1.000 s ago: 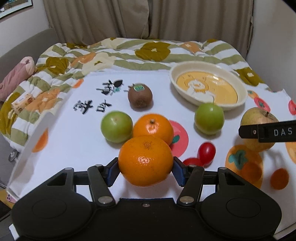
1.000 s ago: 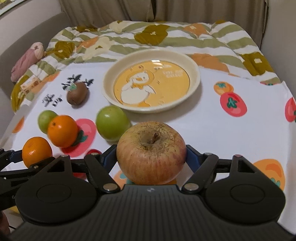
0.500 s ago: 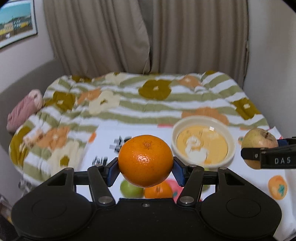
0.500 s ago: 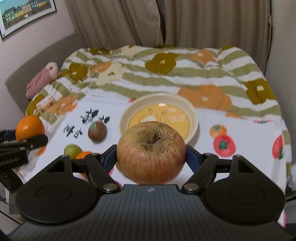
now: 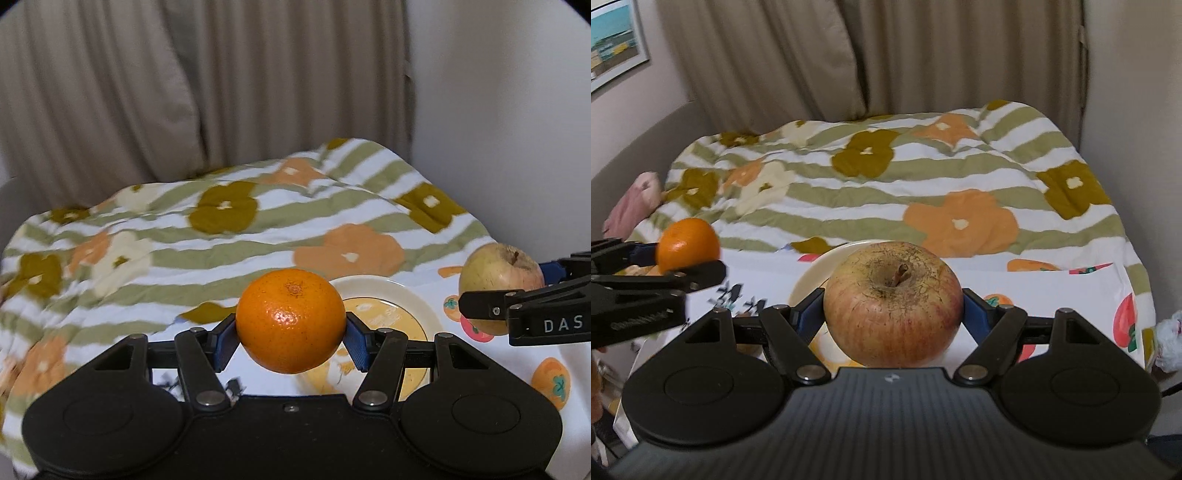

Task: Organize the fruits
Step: 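Lift the orange and lower it into the duck bowl with the left tool, then lower the red apple into the bowl beside the orange and open the right tool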

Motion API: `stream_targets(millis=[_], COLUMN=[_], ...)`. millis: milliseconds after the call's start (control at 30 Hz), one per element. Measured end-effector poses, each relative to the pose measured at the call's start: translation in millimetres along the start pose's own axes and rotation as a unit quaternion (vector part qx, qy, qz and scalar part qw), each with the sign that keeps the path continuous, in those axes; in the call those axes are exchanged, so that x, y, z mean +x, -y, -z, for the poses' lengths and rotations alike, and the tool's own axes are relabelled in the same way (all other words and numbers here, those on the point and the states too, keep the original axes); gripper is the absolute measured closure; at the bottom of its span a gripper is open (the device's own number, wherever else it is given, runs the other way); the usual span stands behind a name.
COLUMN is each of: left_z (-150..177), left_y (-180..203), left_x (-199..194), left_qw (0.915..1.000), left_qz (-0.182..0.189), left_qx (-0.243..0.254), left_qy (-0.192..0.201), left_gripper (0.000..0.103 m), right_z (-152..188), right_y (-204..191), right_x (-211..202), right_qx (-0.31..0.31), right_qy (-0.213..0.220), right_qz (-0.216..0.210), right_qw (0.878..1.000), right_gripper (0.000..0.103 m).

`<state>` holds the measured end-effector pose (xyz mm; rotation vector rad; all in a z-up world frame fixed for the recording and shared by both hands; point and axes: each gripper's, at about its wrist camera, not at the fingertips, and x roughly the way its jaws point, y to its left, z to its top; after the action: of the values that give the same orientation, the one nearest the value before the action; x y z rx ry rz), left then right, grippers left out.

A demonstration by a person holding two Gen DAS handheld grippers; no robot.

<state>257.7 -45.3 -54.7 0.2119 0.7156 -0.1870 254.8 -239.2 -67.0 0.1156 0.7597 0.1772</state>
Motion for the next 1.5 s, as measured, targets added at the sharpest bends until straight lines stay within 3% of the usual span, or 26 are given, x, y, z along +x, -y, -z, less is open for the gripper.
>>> stream_targets(millis=[367, 633, 733, 767, 800, 867, 1167, 1500], left_z=[2.5, 9.6, 9.2, 8.7, 7.9, 6.0, 15.9, 31.7], left_y=[19.7, 33.2, 31.2, 30.4, 29.7, 27.0, 9.2, -8.4], left_x=[115.3, 156.3, 159.3, 158.1, 155.8, 147.2, 107.8, 66.3], left_qw=[0.9927, 0.9882, 0.9873, 0.9865, 0.9860, 0.9864, 0.9894, 0.9973], left_qz=[0.089, 0.104, 0.113, 0.119, 0.122, 0.121, 0.089, 0.043], left_qx=[0.078, 0.101, 0.095, 0.097, 0.100, 0.103, 0.110, 0.054], left_qy=[-0.027, -0.051, -0.059, -0.058, -0.055, -0.039, -0.032, -0.023], left_gripper=[0.040, 0.039, 0.039, 0.033, 0.017, 0.005, 0.005, 0.005], right_z=[-1.1, 9.2, 11.6, 11.7, 12.0, 11.3, 4.7, 6.9], right_y=[9.8, 14.4, 14.5, 14.6, 14.1, 15.0, 15.8, 0.2], right_x=[56.7, 73.1, 73.9, 74.0, 73.4, 72.1, 75.9, 114.4], right_qx=[0.061, 0.082, 0.088, 0.089, 0.091, 0.094, 0.053, -0.078], right_qy=[-0.019, -0.029, -0.032, -0.032, -0.032, -0.032, -0.035, -0.041], right_qz=[0.070, 0.086, 0.086, 0.086, 0.086, 0.085, 0.064, 0.002], right_qw=[0.996, 0.993, 0.992, 0.992, 0.992, 0.991, 0.996, 0.996], right_gripper=[0.012, 0.012, 0.012, 0.012, 0.012, 0.012, 0.012, 0.012])
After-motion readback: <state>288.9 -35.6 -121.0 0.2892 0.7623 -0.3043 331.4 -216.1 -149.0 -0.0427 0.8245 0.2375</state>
